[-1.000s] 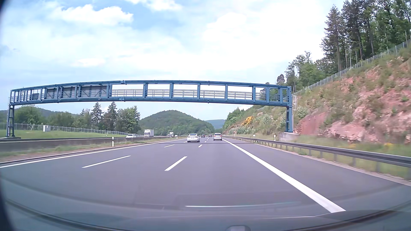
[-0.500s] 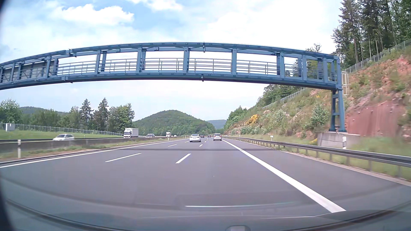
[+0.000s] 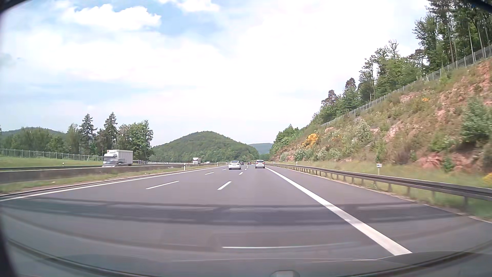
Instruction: Follow the waypoints while adhering to traffic rules and regulations
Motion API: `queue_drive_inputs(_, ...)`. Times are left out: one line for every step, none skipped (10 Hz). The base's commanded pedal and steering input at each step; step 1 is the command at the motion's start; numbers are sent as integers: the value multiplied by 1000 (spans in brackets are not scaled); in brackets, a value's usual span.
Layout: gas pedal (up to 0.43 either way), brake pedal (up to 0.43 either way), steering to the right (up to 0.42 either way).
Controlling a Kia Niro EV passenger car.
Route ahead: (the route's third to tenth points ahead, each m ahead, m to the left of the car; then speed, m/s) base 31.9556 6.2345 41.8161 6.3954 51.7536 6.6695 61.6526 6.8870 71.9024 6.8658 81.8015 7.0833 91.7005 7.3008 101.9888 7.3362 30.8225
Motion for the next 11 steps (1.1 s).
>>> queue_drive_inputs(228, 0, -1)
queue_drive_inputs(228, 0, -1)
queue_drive_inputs(228, 0, -1)
queue_drive_inputs(228, 0, -1)
queue_drive_inputs(228, 0, -2)
queue_drive_inputs(228, 0, -2)
queue_drive_inputs(228, 0, -2)
queue_drive_inputs(228, 0, -3)
queue_drive_inputs(228, 0, -2)
queue_drive_inputs(228, 0, -3)
queue_drive_inputs(228, 0, -3)
